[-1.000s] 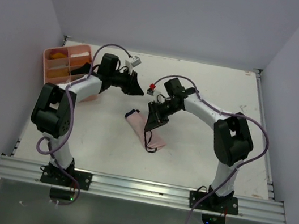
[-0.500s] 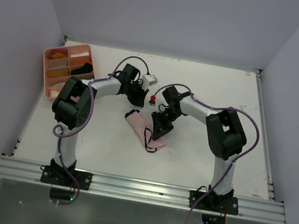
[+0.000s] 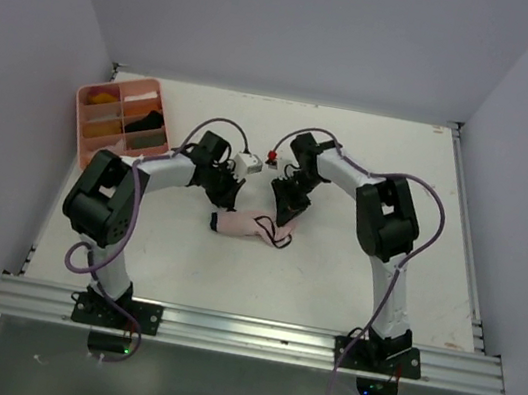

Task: Roll the underwear
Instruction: Fold the underwear

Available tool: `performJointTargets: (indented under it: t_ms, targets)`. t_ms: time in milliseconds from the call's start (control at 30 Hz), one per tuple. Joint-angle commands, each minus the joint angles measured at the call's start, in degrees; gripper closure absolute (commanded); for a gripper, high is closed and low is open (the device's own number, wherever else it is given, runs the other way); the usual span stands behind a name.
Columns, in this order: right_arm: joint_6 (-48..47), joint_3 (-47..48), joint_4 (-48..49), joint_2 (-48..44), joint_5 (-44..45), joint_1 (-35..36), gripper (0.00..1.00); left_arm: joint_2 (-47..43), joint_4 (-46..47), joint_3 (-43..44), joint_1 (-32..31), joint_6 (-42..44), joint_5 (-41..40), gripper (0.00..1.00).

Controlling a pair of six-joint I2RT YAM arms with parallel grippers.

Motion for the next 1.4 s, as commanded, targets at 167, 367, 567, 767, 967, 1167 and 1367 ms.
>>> performJointTargets:
  t_ms: [167,367,567,767,967,1167,1367]
  targets:
    - [-14.23,24.10,-0.60,8.15,8.84,-1.89,0.83,-6.04,-2.97,-8.25,0.20,-3.78,3.12,0.96]
    - [-10.28,20.83,-1.83,-2.88,5.15,-2.95,0.70,-7.98,-0.68,-5.71,1.16,-5.72,-1.46,0.91]
    - [-3.70,3.68,2.04,-12.94,3.83,-6.20,0.78,-4.56,1.07,-2.19,0.99,-6.68,0.64,0.92]
    - [0.52,-5.74,3.09,-12.60,3.21,-6.64,0.88,-2.88,3.71,-5.17,-1.11,-7.48,0.65,0.94]
    - [2.56,-7.87,7.66,-6.54,4.96,-6.64,0.89,-4.19,3.71,-8.07,-2.78,-7.04,2.93,0.97]
    - [2.82,-0.77,9.07,-0.21,5.85,-6.91,0.89,-5.25,3.19,-11.50,-5.07,-7.39,4.95,0.97]
    - [2.47,8.46,7.76,3.14,5.23,-7.00,0.88,-6.04,3.28,-12.74,-6.13,-8.26,9.10,0.94]
